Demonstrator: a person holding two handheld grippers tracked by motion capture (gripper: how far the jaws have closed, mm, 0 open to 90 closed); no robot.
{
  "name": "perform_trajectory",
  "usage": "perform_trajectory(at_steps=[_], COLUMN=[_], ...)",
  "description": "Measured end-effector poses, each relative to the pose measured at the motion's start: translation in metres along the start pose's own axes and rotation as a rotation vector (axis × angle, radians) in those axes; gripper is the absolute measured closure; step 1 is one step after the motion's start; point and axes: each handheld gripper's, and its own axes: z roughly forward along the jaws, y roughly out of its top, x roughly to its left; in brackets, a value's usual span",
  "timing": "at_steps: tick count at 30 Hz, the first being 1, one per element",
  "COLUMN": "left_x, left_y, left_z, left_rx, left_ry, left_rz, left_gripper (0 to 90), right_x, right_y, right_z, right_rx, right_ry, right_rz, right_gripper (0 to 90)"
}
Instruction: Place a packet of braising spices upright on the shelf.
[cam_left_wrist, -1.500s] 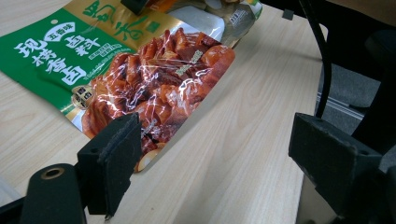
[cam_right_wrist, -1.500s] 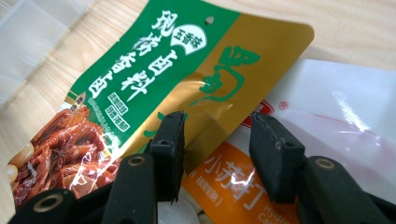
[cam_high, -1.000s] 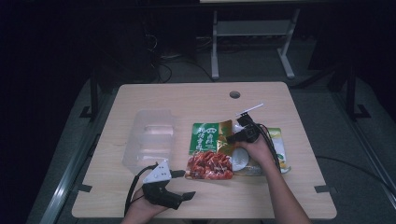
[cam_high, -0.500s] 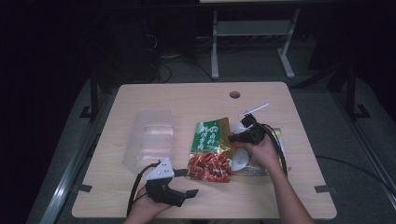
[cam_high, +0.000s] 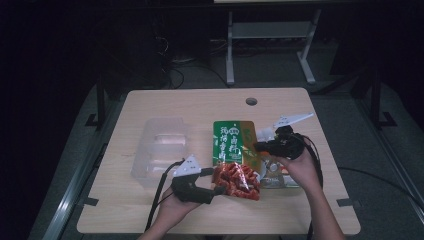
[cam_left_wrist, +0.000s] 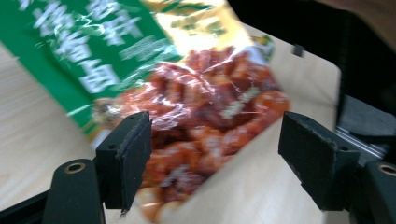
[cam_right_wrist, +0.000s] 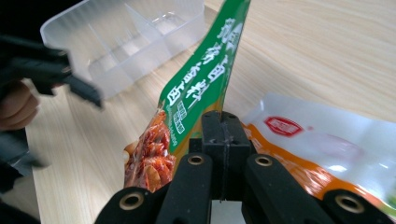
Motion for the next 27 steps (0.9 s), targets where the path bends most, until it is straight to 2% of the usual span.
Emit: perform_trajectory(at_steps=[2, 4, 8, 11, 15, 16, 17, 19, 20, 21, 24, 27], left_x=[0.005, 0.011, 0.025, 0.034, 0.042, 0.048, 0.050, 0.055, 0.059, 0.060, 0.062, 0.062], left_y=[0.003, 0.003, 0.006, 0.012, 0.018, 0.020, 0.021, 0.022, 0.023, 0.023, 0.024, 0.025], left_z=[0.011, 0.024, 0.046, 0.055, 0.064, 0.069, 0.072, 0.076, 0.077, 0.076, 0.074, 0.070], left_rx=[-0.004, 0.007, 0.047, 0.062, 0.075, 0.089, 0.089, 0.060, 0.035, 0.004, -0.038, -0.040], left_ry=[0.026, 0.073, 0.082, 0.049, 0.028, 0.002, -0.005, -0.035, -0.051, -0.048, -0.060, -0.062], left_rz=[-0.036, -0.063, -0.132, -0.193, -0.222, -0.234, -0.250, -0.267, -0.298, -0.326, -0.347, -0.340], left_gripper=[25.2, 25.2, 25.3, 27.5, 29.8, 31.1, 31.5, 37.2, 40.7, 42.2, 56.4, 67.1], right_x=[-0.001, -0.003, -0.008, -0.011, -0.012, -0.013, -0.013, -0.014, -0.015, -0.015, -0.015, -0.016], right_y=[-0.002, -0.006, -0.014, -0.016, -0.019, -0.019, -0.019, -0.021, -0.022, -0.022, -0.023, -0.024], right_z=[-0.010, -0.018, -0.028, -0.032, -0.033, -0.033, -0.033, -0.033, -0.034, -0.034, -0.033, -0.032], right_rx=[-0.005, -0.020, -0.032, -0.047, -0.056, -0.055, -0.054, -0.064, -0.068, -0.069, -0.073, -0.068], right_ry=[-0.017, -0.029, -0.023, -0.029, -0.029, -0.027, -0.023, -0.012, -0.004, 0.000, -0.004, -0.003], right_rz=[-0.011, -0.001, 0.009, 0.005, -0.010, -0.013, -0.014, -0.013, -0.011, -0.008, -0.026, -0.020], right_gripper=[90.0, 90.0, 90.0, 90.0, 90.0, 90.0, 90.0, 90.0, 90.0, 90.0, 90.0, 90.0])
